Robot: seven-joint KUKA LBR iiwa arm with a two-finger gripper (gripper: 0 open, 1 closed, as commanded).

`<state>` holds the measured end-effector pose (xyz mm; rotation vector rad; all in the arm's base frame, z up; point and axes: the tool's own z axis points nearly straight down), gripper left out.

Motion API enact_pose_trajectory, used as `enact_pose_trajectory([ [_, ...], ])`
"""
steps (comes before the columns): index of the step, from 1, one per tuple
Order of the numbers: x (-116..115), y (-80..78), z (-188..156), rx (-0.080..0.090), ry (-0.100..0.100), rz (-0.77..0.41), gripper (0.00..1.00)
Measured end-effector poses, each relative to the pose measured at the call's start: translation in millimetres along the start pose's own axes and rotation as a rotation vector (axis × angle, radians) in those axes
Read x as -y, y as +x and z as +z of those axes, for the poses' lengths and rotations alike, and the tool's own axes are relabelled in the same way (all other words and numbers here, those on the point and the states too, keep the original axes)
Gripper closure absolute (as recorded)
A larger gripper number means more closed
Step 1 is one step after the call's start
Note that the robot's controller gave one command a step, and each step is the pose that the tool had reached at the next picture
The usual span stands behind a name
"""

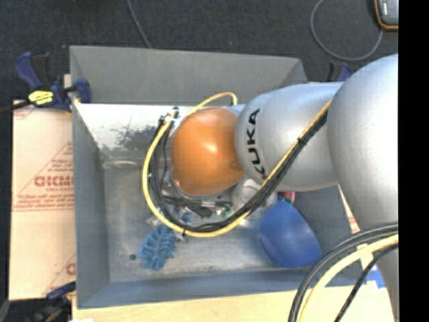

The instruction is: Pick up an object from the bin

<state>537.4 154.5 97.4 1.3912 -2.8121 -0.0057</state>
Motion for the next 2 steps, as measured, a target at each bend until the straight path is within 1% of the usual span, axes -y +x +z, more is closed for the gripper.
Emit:
enact_pose_trajectory([
  [1,1.6,-1.9,-36.5,0.007,0.006,0.0,1.0],
  [2,2.3,-2.2,-58.6,0.009,0.008,0.002,1.0],
])
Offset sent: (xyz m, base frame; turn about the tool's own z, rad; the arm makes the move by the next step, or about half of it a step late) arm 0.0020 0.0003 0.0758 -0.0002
